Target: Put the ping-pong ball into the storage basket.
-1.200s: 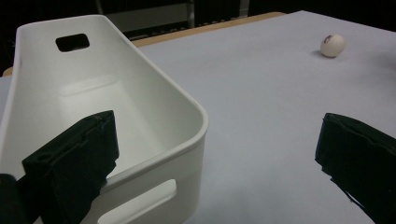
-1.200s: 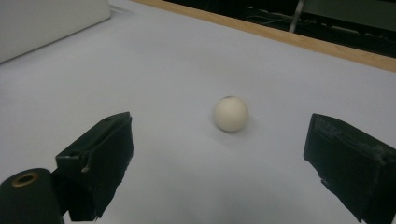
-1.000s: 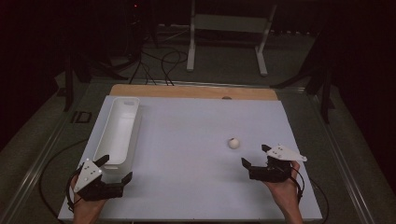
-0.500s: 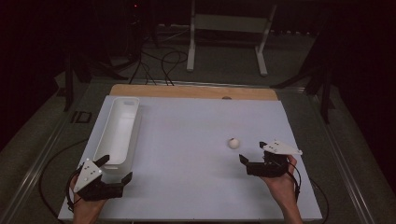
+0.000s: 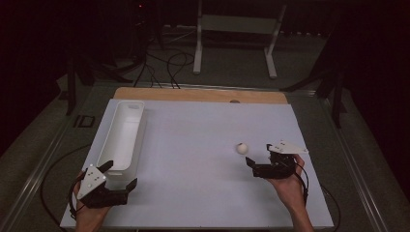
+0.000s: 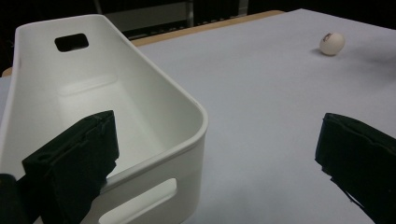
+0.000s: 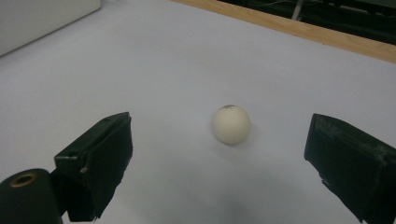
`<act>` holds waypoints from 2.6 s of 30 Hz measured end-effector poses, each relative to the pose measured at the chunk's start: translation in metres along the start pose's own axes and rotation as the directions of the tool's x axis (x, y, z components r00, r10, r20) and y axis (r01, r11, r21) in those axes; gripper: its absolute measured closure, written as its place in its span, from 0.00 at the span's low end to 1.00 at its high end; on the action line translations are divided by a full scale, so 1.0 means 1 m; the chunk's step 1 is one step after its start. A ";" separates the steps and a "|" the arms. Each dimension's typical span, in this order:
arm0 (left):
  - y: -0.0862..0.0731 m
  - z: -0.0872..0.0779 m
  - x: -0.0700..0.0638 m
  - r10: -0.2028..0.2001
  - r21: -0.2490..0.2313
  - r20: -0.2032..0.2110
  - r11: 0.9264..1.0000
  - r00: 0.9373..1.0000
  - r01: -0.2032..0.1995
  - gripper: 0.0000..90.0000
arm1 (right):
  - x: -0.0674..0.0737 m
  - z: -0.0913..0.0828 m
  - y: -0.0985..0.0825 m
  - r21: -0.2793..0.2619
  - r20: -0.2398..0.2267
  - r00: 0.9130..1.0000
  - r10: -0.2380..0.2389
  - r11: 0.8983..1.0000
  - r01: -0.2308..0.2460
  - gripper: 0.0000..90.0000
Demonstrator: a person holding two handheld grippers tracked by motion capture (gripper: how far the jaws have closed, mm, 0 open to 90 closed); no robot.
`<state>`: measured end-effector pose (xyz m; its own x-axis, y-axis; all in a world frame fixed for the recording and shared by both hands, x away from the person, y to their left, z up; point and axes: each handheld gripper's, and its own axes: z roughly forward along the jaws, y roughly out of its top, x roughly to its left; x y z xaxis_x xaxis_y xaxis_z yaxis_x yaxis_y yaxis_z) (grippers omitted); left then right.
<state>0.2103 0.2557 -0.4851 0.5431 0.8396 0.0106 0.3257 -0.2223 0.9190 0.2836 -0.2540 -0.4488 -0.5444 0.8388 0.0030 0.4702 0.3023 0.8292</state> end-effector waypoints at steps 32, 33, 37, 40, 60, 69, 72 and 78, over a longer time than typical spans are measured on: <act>-0.001 -0.001 0.001 -0.002 -0.002 -0.009 1.000 1.000 0.002 0.00 | -0.010 0.016 0.022 0.087 0.033 0.999 -0.007 0.996 0.004 0.08; -0.001 -0.002 0.001 -0.002 -0.003 -0.009 1.000 1.000 0.002 0.00 | -0.011 0.017 0.022 0.088 0.031 0.999 -0.011 0.996 0.008 0.08; -0.001 -0.002 0.002 -0.003 -0.003 -0.010 1.000 1.000 0.003 0.00 | -0.011 0.020 0.024 0.101 0.034 0.999 -0.012 0.995 0.008 0.08; -0.001 -0.002 0.002 -0.003 -0.003 -0.010 1.000 1.000 0.003 0.00 | -0.012 0.022 0.026 0.103 0.034 0.999 -0.013 0.995 0.009 0.08; -0.001 -0.002 0.002 -0.004 -0.005 -0.013 1.000 1.000 0.004 0.00 | -0.020 0.040 0.038 0.163 -0.004 1.000 0.003 0.987 -0.002 0.08; -0.001 -0.002 0.002 -0.004 -0.005 -0.014 1.000 1.000 0.004 0.00 | -0.021 0.045 0.044 0.174 -0.005 1.000 -0.013 0.985 0.014 0.08; -0.001 -0.002 0.002 -0.005 -0.005 -0.014 1.000 1.000 0.004 0.00 | -0.022 0.047 0.045 0.174 -0.008 1.000 -0.015 0.985 0.016 0.08; -0.001 -0.002 0.002 -0.006 -0.005 -0.014 1.000 1.000 0.006 0.00 | -0.024 0.053 0.044 0.192 -0.009 1.000 -0.009 0.981 0.011 0.08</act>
<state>0.2096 0.2589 -0.4856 0.5304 0.8477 0.0107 0.3249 -0.2149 0.9210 0.3538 -0.2370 -0.4421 -0.5553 0.8316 0.0006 0.5888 0.3927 0.7065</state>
